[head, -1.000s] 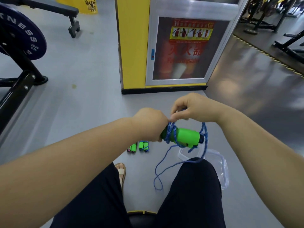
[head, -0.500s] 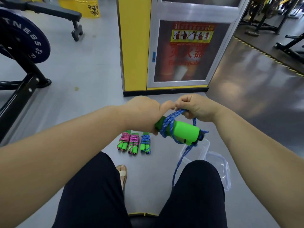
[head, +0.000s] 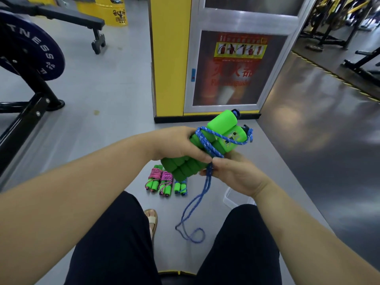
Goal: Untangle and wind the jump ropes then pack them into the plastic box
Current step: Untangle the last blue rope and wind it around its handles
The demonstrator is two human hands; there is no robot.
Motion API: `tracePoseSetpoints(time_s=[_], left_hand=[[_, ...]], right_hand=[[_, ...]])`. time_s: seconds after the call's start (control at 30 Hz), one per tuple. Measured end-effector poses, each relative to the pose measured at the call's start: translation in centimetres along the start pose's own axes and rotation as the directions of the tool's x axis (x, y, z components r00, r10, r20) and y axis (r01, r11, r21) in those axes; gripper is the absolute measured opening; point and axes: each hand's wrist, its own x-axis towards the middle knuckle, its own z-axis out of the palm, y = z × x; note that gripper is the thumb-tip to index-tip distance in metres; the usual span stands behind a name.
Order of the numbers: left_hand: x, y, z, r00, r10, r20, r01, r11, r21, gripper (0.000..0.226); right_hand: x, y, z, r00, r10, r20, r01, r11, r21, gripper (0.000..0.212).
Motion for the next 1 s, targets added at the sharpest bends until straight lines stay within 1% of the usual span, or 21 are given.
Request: tracePoseSetpoints(time_s=[0.07, 0.13, 0.2, 0.23, 0.3, 0.37, 0.4, 0.47, 0.53, 0.57, 0.67, 0.77, 0.8, 0.9, 0.93, 0.97, 1.0], left_hand=[[0.3, 0.0, 0.4, 0.999, -0.042, 0.020, 0.044, 0.996, -0.078, 0.029], [0.6, 0.0, 0.8, 0.997, -0.074, 0.021, 0.076, 0.993, -0.088, 0.026], [0.8, -0.2, 1.2, 0.994, -0.109, 0.031, 0.111, 0.989, -0.093, 0.027], [0.8, -0.4, 1.3, 0.991, -0.130, 0.035, 0.133, 0.985, -0.106, 0.028], [0.9, -0.8, 1.5, 0.984, -0.171, 0.041, 0.175, 0.976, -0.130, 0.028], [1.1, -1.3, 1.6, 0.978, -0.205, 0.041, 0.208, 0.968, -0.140, 0.031], [1.1, -1.5, 1.7, 0.976, -0.216, 0.040, 0.219, 0.965, -0.145, 0.030], [1.3, -2.1, 1.8, 0.972, -0.232, 0.039, 0.235, 0.957, -0.172, 0.023], [1.5, -2.6, 2.2, 0.970, -0.237, 0.045, 0.241, 0.945, -0.220, 0.017], [1.5, -2.9, 2.3, 0.972, -0.228, 0.054, 0.234, 0.938, -0.255, 0.020], [1.4, -3.8, 1.9, 0.972, -0.187, 0.144, 0.226, 0.912, -0.342, 0.043], [0.6, -4.8, 2.0, 0.960, -0.181, 0.215, 0.238, 0.931, -0.277, 0.039], [0.5, -5.2, 2.3, 0.962, -0.181, 0.206, 0.233, 0.935, -0.269, 0.038], [0.8, -6.2, 2.9, 0.980, -0.163, 0.111, 0.190, 0.930, -0.315, 0.029], [0.8, -6.4, 2.8, 0.982, -0.158, 0.101, 0.183, 0.925, -0.334, 0.029], [0.8, -6.5, 2.6, 0.982, -0.152, 0.113, 0.183, 0.915, -0.360, 0.032], [0.7, -6.5, 2.4, 0.980, -0.144, 0.138, 0.188, 0.898, -0.397, 0.034]], right_hand=[[0.3, 0.4, 0.7, 0.995, -0.011, -0.102, 0.017, 0.998, 0.058, 0.081], [1.0, 0.7, 1.3, 0.965, 0.029, -0.261, 0.004, 0.992, 0.124, 0.087], [1.6, 1.3, 1.9, 0.935, 0.058, -0.349, 0.010, 0.982, 0.189, 0.085], [1.9, 1.5, 2.2, 0.929, 0.067, -0.364, 0.019, 0.974, 0.226, 0.080], [2.0, 1.6, 2.8, 0.929, 0.100, -0.357, 0.012, 0.955, 0.298, 0.065], [2.1, 1.6, 3.1, 0.924, 0.155, -0.350, -0.018, 0.930, 0.366, 0.042], [2.1, 1.7, 3.2, 0.918, 0.176, -0.356, -0.027, 0.922, 0.386, 0.035], [2.2, 1.8, 3.4, 0.909, 0.192, -0.370, -0.026, 0.912, 0.410, 0.030], [2.2, 2.1, 3.4, 0.904, 0.195, -0.381, -0.020, 0.909, 0.417, 0.029], [2.2, 2.1, 3.4, 0.904, 0.191, -0.383, -0.018, 0.911, 0.412, 0.029], [2.1, 2.0, 2.8, 0.903, 0.167, -0.397, 0.003, 0.919, 0.394, 0.028], [2.1, 2.0, 1.9, 0.882, 0.134, -0.451, 0.066, 0.915, 0.399, 0.025], [2.2, 2.0, 1.7, 0.876, 0.130, -0.464, 0.070, 0.918, 0.390, 0.025], [2.4, 2.3, 1.5, 0.869, 0.113, -0.482, 0.068, 0.937, 0.342, 0.026], [2.3, 2.4, 1.3, 0.875, 0.095, -0.475, 0.059, 0.953, 0.299, 0.029], [2.1, 2.6, 0.9, 0.897, 0.074, -0.435, 0.043, 0.967, 0.253, 0.039], [1.8, 2.7, 0.5, 0.924, 0.059, -0.378, 0.022, 0.978, 0.207, 0.056]])
